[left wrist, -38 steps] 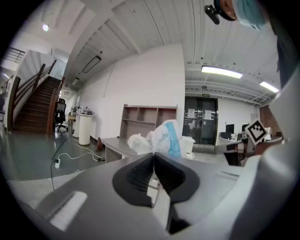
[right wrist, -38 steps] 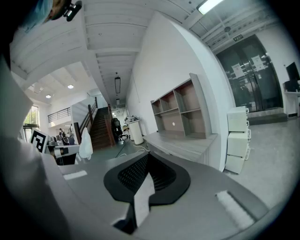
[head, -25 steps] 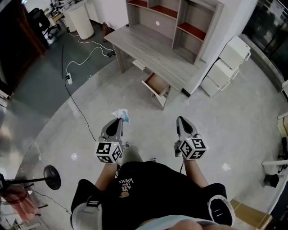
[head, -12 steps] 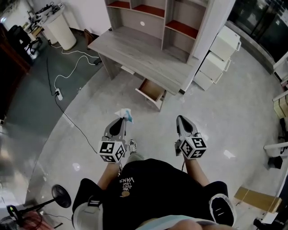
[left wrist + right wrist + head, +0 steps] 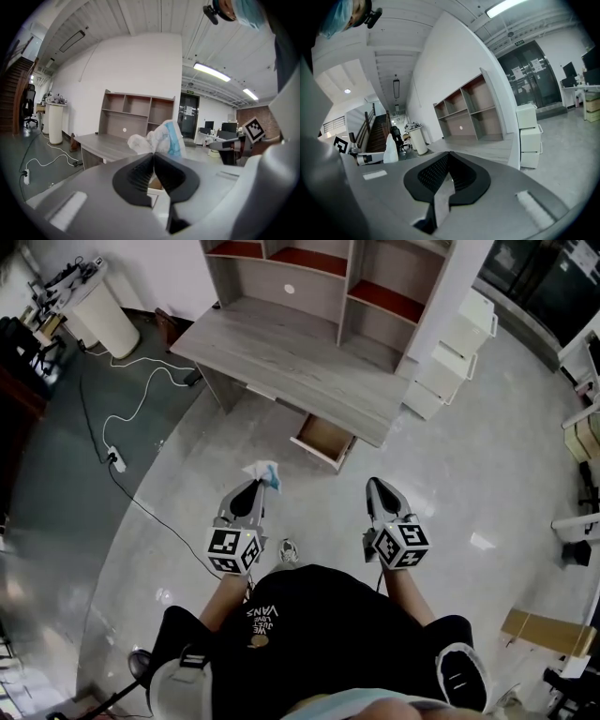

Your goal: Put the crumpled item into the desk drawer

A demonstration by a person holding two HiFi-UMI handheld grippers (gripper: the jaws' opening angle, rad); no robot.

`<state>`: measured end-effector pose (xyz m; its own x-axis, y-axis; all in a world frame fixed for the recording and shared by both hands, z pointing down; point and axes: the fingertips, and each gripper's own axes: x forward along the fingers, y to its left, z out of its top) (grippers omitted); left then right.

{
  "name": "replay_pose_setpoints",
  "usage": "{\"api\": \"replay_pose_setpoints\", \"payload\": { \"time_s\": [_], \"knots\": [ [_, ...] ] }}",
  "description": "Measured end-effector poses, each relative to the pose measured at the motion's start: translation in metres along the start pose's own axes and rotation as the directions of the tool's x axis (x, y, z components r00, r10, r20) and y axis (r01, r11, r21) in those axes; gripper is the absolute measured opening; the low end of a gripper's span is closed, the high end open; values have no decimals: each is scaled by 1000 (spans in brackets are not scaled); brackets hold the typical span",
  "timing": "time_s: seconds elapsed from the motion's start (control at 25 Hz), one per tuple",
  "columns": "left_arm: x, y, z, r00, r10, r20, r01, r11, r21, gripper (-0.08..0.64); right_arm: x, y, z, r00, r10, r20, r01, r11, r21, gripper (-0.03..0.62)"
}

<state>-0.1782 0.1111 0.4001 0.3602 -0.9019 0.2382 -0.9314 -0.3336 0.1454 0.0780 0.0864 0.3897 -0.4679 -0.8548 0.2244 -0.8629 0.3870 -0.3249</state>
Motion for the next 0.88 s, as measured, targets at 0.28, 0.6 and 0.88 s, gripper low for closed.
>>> {"api": "replay_pose_setpoints", "payload": {
  "time_s": [0.28, 0.6, 0.88],
  "knots": [
    [24, 43, -2, 996, -82, -42, 84, 996, 28, 60, 31, 16, -8, 996, -82, 20, 82, 996, 30, 3],
    [51, 71, -17, 982, -158, -104, 163, 986, 38, 60, 51, 24, -23, 986, -164, 6, 163, 985, 63, 3],
    [82, 68, -30, 975, -172, -140, 177, 984, 26, 60, 61, 12, -22, 988, -155, 0, 155, 986, 67, 3]
  ]
}}
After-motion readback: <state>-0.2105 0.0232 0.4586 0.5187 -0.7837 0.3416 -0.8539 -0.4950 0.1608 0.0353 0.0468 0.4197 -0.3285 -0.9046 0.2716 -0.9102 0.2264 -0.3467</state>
